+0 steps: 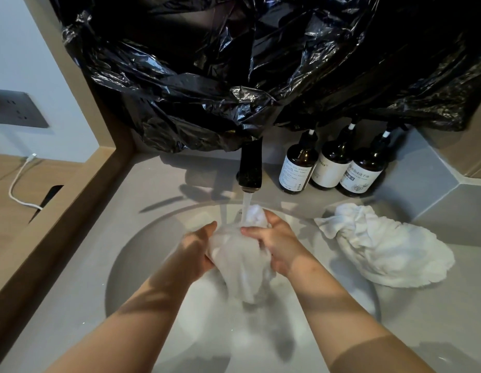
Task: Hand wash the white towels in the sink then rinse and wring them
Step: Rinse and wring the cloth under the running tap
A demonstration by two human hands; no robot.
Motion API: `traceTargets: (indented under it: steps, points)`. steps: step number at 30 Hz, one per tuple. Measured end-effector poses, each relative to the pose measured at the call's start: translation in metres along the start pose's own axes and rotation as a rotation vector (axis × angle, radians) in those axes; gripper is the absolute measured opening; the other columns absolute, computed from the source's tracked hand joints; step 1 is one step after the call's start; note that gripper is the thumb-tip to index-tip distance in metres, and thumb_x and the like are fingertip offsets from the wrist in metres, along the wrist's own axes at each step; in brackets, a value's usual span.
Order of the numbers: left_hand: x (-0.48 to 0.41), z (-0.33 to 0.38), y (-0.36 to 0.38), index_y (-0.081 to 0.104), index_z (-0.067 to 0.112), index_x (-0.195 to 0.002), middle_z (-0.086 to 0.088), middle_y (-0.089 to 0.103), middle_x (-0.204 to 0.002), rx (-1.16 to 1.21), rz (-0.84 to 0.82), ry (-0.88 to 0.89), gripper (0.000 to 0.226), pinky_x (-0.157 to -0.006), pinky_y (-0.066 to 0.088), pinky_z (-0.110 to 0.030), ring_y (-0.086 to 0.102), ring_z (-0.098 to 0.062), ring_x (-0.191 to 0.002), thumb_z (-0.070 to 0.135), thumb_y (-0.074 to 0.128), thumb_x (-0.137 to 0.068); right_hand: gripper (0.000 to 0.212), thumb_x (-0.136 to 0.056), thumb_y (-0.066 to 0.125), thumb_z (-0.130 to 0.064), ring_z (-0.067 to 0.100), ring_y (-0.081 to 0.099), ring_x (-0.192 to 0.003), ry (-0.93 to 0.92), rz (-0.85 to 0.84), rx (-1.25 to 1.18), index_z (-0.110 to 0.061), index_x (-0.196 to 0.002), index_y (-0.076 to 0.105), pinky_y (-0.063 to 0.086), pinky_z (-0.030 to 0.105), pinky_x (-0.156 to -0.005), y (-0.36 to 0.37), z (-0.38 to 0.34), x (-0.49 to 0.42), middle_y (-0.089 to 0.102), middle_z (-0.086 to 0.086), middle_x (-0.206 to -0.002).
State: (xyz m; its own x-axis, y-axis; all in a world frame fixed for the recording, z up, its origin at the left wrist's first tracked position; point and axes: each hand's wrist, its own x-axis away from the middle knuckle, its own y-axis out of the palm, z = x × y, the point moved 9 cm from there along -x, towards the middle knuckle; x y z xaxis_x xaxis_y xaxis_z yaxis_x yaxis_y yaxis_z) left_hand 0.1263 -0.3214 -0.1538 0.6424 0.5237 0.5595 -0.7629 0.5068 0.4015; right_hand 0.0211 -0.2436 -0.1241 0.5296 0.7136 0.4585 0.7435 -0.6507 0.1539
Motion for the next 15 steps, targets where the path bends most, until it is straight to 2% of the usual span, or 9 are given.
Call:
traceTargets:
  steps: [2,3,4,5,7,9,10,13,15]
  points:
    - [0.009,-0.008,0.017,0.051,0.007,-0.127,-0.007,0.066,-0.111,-0.075,-0.1,-0.063,0.033,-0.058,0.05,-0.027,0.067,-0.011,-0.067,0.026,0.038,-0.103,0.038,-0.075,0.075,0.0,0.027,0.068,-0.088,-0.052,0.026,0.13,-0.011,-0.108,0.06,0.056,0.038,-0.082,0.006,-0.011,0.0,0.069,0.01,-0.096]
    - [0.014,-0.007,0.025,0.052,0.012,-0.123,-0.002,0.065,-0.112,-0.117,-0.142,-0.076,0.03,-0.055,0.05,-0.021,0.066,-0.005,-0.059,0.029,0.038,-0.102,0.035,-0.074,0.076,-0.003,0.029,0.068,-0.087,-0.067,0.007,0.182,-0.008,-0.105,0.06,0.056,0.04,-0.083,0.012,-0.015,0.001,0.07,0.013,-0.095]
    - [0.012,-0.007,0.028,0.057,0.012,-0.116,-0.005,0.07,-0.103,-0.117,-0.15,-0.089,0.033,-0.055,0.052,-0.022,0.067,-0.008,-0.056,0.036,0.04,-0.101,0.033,-0.075,0.076,-0.006,0.03,0.069,-0.087,-0.067,-0.009,0.21,-0.007,-0.104,0.06,0.056,0.041,-0.083,0.016,-0.017,0.0,0.07,0.016,-0.097]
    - [0.009,-0.006,0.03,0.062,0.012,-0.11,-0.009,0.073,-0.092,-0.094,-0.126,-0.099,0.039,-0.063,0.052,-0.026,0.069,-0.014,-0.064,0.044,0.042,-0.098,0.028,-0.078,0.073,-0.01,0.031,0.069,-0.089,-0.061,-0.027,0.201,-0.008,-0.103,0.061,0.055,0.04,-0.084,0.02,-0.018,-0.001,0.07,0.016,-0.1]
    - [0.006,0.001,0.025,0.065,0.008,-0.108,-0.016,0.07,-0.1,-0.11,-0.072,-0.039,0.046,-0.081,0.051,-0.036,0.068,-0.027,-0.088,0.046,0.044,-0.096,0.021,-0.089,0.064,-0.027,0.025,0.065,-0.098,-0.019,-0.022,0.161,-0.018,-0.107,0.06,0.052,0.037,-0.091,0.021,-0.014,-0.001,0.068,0.008,-0.109]
    - [0.004,0.005,0.021,0.064,0.005,-0.116,-0.021,0.067,-0.113,-0.082,-0.075,0.006,0.046,-0.09,0.049,-0.041,0.066,-0.033,-0.101,0.041,0.045,-0.096,0.039,-0.09,0.054,-0.051,0.021,0.058,-0.113,-0.002,0.054,0.199,-0.027,-0.12,0.054,0.044,0.041,-0.102,0.012,-0.005,-0.006,0.06,0.001,-0.123]
    - [0.004,0.004,0.022,0.061,0.004,-0.122,-0.022,0.065,-0.117,-0.054,-0.104,0.011,0.047,-0.095,0.048,-0.042,0.064,-0.034,-0.107,0.04,0.047,-0.095,0.048,-0.087,0.051,-0.06,0.023,0.057,-0.114,-0.003,0.104,0.218,-0.028,-0.123,0.052,0.044,0.044,-0.103,0.006,-0.001,-0.006,0.058,0.003,-0.126]
    - [0.006,0.006,0.032,0.055,0.007,-0.13,-0.02,0.063,-0.123,-0.005,-0.189,0.019,0.059,-0.106,0.039,-0.047,0.06,-0.033,-0.116,0.047,0.056,-0.087,0.075,-0.071,0.05,-0.075,0.031,0.065,-0.1,0.122,0.287,0.018,-0.018,-0.118,0.057,0.052,0.046,-0.091,-0.021,0.027,-0.007,0.068,0.012,-0.11]
    - [0.006,0.008,0.034,0.057,0.008,-0.128,-0.018,0.065,-0.12,0.008,-0.187,0.017,0.058,-0.106,0.039,-0.046,0.061,-0.032,-0.114,0.048,0.059,-0.086,0.086,-0.066,0.044,-0.084,0.029,0.066,-0.098,0.235,0.242,-0.069,-0.018,-0.119,0.06,0.051,0.039,-0.09,-0.02,0.04,-0.005,0.07,0.009,-0.108]
